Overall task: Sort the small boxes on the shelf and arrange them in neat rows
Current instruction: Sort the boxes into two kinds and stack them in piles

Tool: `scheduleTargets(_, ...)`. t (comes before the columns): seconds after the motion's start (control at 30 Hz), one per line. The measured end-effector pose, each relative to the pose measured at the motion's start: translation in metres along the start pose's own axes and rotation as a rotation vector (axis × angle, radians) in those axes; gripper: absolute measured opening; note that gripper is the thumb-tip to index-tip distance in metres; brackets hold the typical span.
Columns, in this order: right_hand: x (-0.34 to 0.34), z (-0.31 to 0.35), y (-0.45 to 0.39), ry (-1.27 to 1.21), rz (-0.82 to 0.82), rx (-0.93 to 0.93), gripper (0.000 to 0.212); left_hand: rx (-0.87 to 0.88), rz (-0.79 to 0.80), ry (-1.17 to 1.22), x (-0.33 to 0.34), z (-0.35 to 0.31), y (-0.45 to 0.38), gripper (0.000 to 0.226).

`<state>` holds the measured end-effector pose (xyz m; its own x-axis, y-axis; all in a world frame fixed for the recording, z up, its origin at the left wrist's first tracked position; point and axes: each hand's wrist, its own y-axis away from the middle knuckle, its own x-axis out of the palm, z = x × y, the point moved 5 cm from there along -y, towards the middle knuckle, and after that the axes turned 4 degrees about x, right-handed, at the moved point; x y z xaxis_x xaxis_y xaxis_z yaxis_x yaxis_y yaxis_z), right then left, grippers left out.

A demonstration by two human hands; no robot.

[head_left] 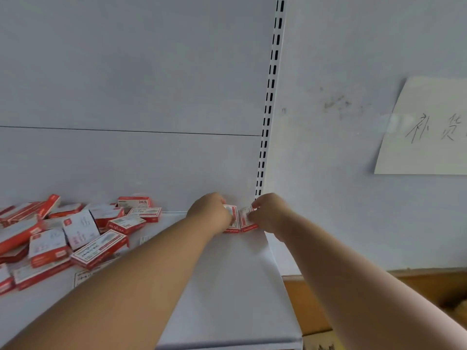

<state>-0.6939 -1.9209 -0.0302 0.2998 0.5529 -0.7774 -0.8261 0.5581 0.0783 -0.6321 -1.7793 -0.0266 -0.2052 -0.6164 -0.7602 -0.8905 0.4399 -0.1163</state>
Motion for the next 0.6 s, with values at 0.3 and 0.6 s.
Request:
scheduleTargets(0.3,0.001,0.007,0.003,0.247,-0.145,-0.085,0.017,0.007,-0.098,-0.127,0.001,-0.001,0.001,0.025)
scheduleTargets(0.6,0.004,0.062,0.044,0.226,-0.19,-0.272,0.015,0.153,-0.127,-0.256,-0.051,0.013,0.025,0.027)
